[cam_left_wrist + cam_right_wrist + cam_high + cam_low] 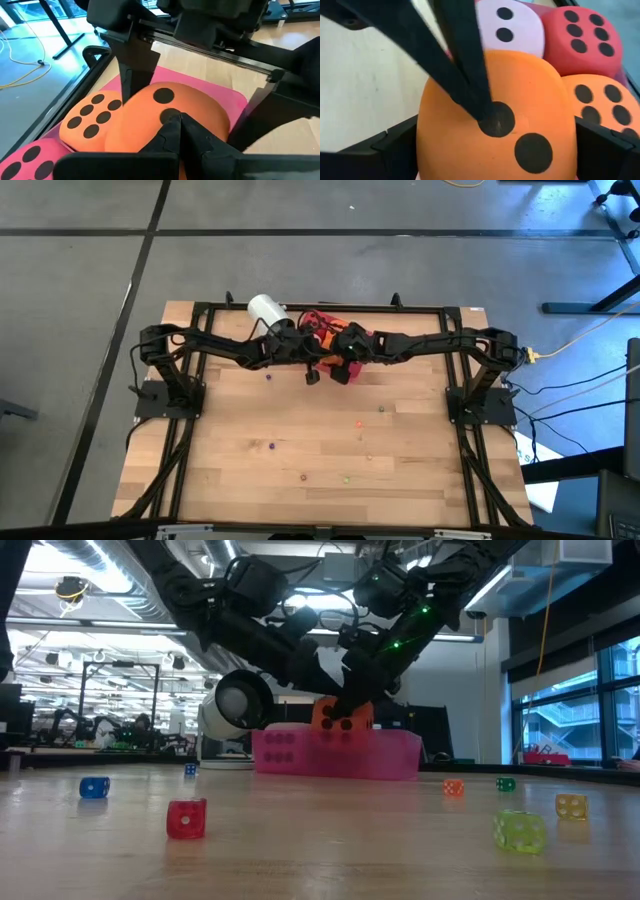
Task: Pick & Place Dice
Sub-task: Put the big orange die into the red bin
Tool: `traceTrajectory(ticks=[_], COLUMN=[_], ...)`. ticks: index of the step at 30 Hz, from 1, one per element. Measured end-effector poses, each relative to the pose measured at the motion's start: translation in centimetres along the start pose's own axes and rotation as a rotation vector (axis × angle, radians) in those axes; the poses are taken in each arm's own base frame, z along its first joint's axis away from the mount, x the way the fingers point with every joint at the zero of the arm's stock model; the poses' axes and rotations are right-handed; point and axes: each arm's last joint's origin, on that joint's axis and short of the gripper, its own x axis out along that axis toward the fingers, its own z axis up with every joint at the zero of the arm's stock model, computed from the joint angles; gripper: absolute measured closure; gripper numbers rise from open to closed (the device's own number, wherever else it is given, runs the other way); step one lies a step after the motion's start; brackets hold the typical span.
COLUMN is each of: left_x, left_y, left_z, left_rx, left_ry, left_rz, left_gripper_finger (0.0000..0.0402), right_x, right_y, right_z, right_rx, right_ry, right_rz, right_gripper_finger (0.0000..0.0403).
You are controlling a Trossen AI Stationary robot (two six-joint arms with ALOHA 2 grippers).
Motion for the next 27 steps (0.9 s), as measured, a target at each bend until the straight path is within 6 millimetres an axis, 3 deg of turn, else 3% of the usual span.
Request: traceTrajectory(ticks=[18, 27], left_x=[0.0, 0.8], left_y=[-0.1, 1.1], left_z=[0.3, -1.0], left_rx=[-0.017, -0.068], left_ry=[-0.039, 0.003], left_rz=[-0.052, -0.034], left_gripper_finger=[0.04, 0.0401], right_x=[0.0, 0.0], right_y=[-0.3, -0.3], right_z=[0.6, 0.5], right_rx=[0.012, 0.011], right_ry=[-0.055, -0.051], right_rz=[0.027, 0.027], right_gripper_finger=[0.0003, 0.0003])
